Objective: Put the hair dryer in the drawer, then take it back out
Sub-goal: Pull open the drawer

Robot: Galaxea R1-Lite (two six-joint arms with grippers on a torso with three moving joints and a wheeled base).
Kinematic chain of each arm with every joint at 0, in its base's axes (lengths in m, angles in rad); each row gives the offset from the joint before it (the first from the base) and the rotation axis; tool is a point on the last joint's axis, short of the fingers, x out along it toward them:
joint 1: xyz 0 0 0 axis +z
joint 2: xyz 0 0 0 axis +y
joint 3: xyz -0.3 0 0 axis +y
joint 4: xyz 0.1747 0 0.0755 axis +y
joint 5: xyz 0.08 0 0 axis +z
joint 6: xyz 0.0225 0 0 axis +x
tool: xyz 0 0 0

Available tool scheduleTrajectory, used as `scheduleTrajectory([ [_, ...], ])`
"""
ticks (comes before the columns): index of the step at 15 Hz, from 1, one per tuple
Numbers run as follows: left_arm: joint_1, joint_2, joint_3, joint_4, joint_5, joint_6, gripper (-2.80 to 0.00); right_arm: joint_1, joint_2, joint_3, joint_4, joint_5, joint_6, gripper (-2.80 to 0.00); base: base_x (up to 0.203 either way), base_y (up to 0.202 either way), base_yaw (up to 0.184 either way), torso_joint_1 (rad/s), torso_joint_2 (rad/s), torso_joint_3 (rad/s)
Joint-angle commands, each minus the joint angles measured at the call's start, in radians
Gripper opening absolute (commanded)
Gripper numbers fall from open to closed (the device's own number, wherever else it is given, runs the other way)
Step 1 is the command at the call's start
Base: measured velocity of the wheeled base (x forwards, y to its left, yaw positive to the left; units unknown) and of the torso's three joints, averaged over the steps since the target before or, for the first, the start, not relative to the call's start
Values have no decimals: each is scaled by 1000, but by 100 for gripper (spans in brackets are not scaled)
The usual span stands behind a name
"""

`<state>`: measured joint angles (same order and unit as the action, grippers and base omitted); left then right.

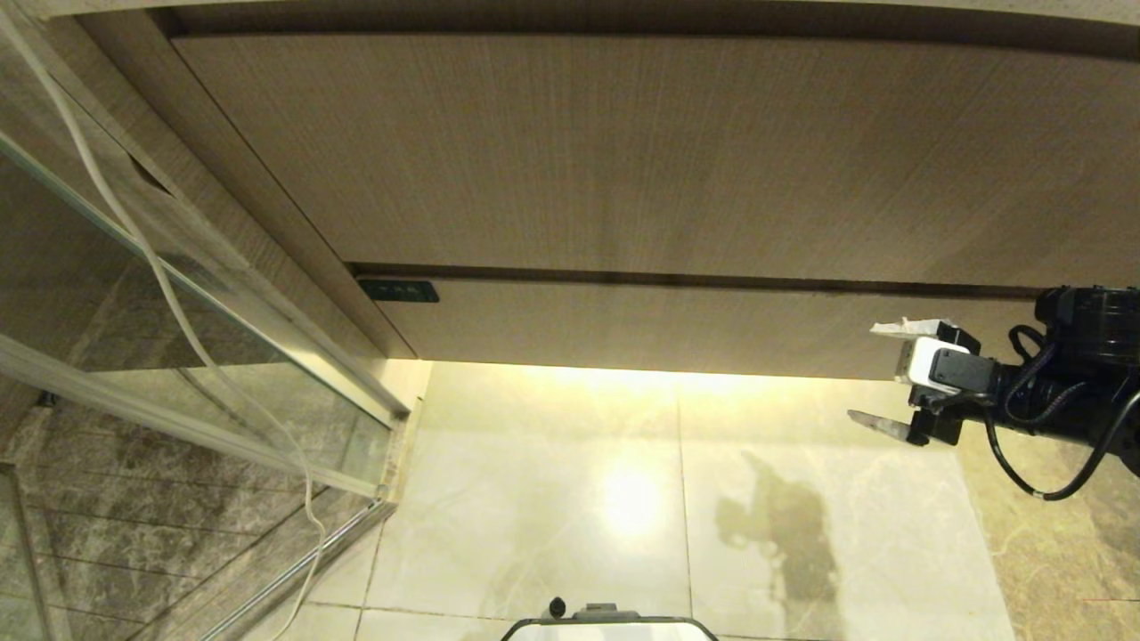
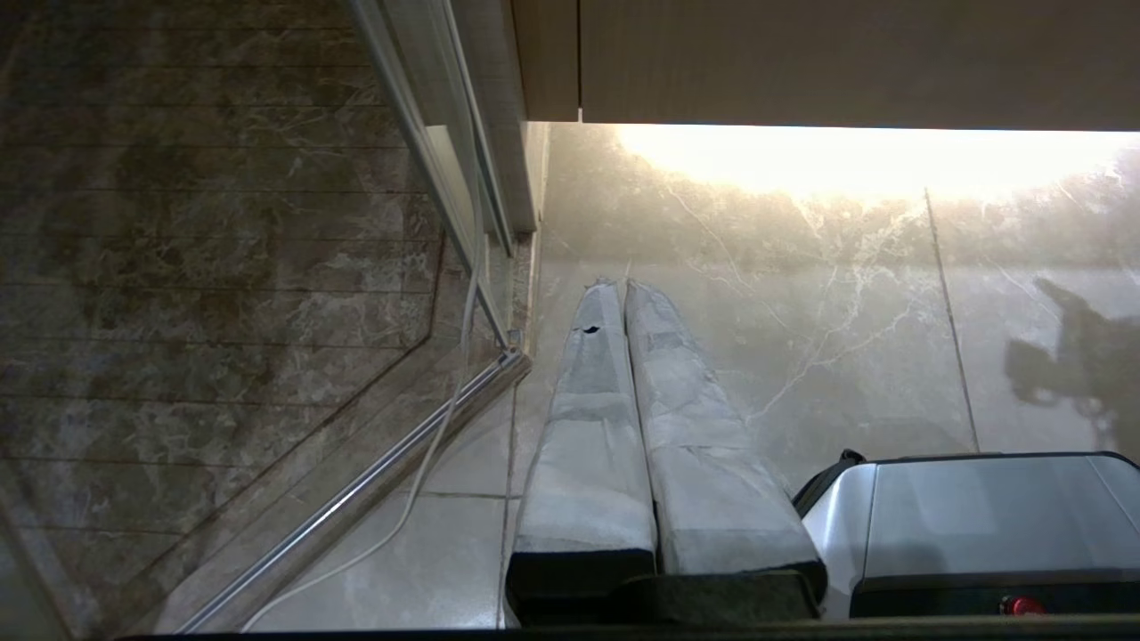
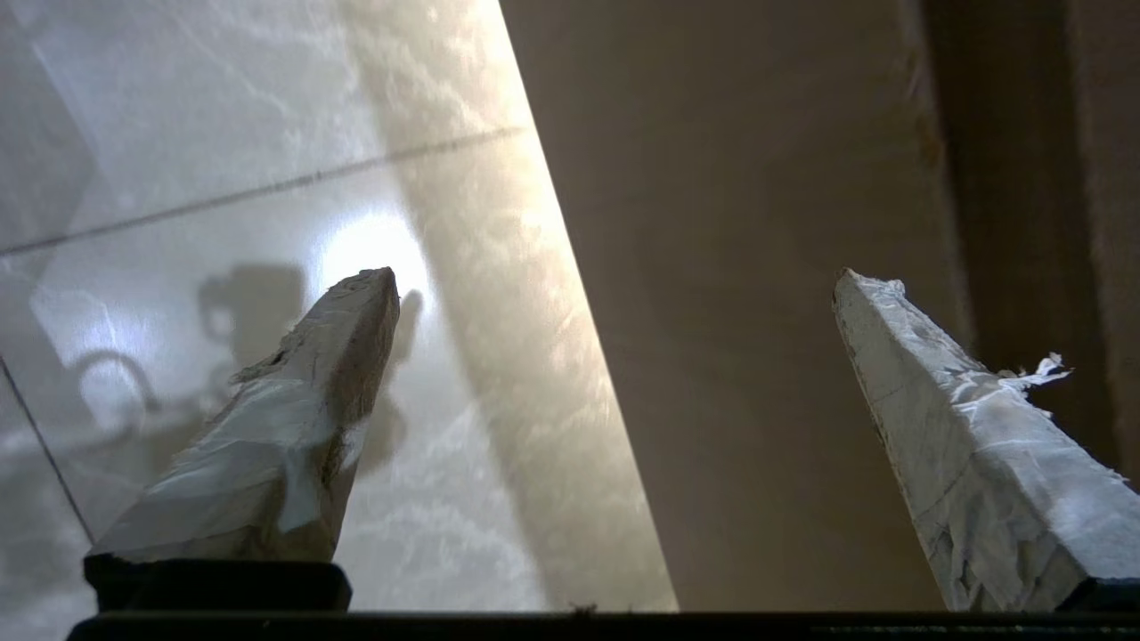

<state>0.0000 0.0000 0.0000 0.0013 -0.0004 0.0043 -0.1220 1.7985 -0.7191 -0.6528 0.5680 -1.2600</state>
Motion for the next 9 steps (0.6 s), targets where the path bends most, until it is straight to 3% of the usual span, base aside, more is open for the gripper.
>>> scheduleTrajectory([
  [1,0,0,2,0,0,0,-280,8,-33,1,-7,16,-15,0,0,0,0,0,0,0],
  [9,0,0,1,0,0,0,-280,29,40,-74,-33,9,-18,0,0,0,0,0,0,0],
])
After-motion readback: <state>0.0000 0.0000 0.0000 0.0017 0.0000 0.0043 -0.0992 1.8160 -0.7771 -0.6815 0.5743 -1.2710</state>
